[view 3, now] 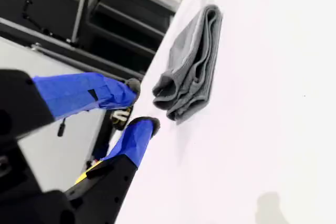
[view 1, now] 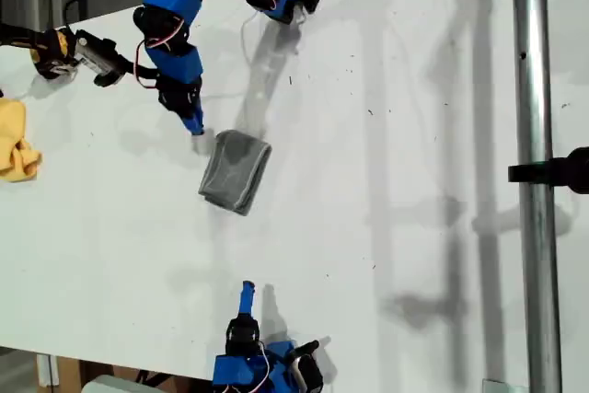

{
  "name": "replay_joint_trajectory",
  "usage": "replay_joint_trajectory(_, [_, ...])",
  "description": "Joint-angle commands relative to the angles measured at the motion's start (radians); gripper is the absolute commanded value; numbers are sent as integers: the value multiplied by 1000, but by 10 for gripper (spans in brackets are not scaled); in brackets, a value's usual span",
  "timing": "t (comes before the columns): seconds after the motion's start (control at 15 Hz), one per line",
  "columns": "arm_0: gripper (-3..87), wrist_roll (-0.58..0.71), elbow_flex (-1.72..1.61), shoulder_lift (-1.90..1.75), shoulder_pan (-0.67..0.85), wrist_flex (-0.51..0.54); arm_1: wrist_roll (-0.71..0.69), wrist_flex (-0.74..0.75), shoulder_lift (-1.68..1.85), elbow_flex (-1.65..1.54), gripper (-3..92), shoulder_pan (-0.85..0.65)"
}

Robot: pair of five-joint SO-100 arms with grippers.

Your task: Grasp corners of a towel and fold twice.

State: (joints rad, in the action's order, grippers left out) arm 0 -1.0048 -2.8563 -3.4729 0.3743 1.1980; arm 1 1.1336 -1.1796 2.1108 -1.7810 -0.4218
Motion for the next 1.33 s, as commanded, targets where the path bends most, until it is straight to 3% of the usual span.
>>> replay_joint_trajectory(0.0, [72, -5, -26, -6, -29, -41, 75, -78, 385, -302, -2, 66])
replay_joint_trajectory(0.07, [73, 41, -52, -6, -60, -92, 143, -98, 554, -476, -2, 101])
replay_joint_trajectory(0.2, [75, -5, -97, -6, -69, -130, 281, -115, 914, -795, -2, 189])
replay_joint_trajectory(0.33, [85, 15, -143, -6, -103, -189, 379, -224, 1186, -982, -2, 241])
replay_joint_trajectory(0.4, [85, 9, -170, -6, -110, -216, 388, -238, 1173, -1023, -2, 245])
replay_joint_trajectory(0.53, [74, -129, -264, -6, -123, -235, 468, -229, 1181, -1123, 32, 244])
replay_joint_trajectory(0.67, [79, -227, -264, -3, -129, -74, 500, -221, 1177, -1126, 119, 279])
replay_joint_trajectory(0.73, [72, -314, -264, -3, -137, -38, 489, -222, 1177, -1126, 119, 279])
replay_joint_trajectory(0.87, [71, -627, -264, 0, -120, 94, 359, -247, 1177, -1121, 119, 267])
replay_joint_trajectory(0.93, [73, -495, -264, 0, -126, 94, 359, -247, 1177, -1120, 119, 268])
replay_joint_trajectory(1.07, [70, 72, -264, -2, -133, 87, 359, -247, 1177, -1120, 119, 272])
replay_joint_trajectory(1.27, [70, 54, -264, -2, -129, 91, 359, -247, 1177, -1120, 119, 272])
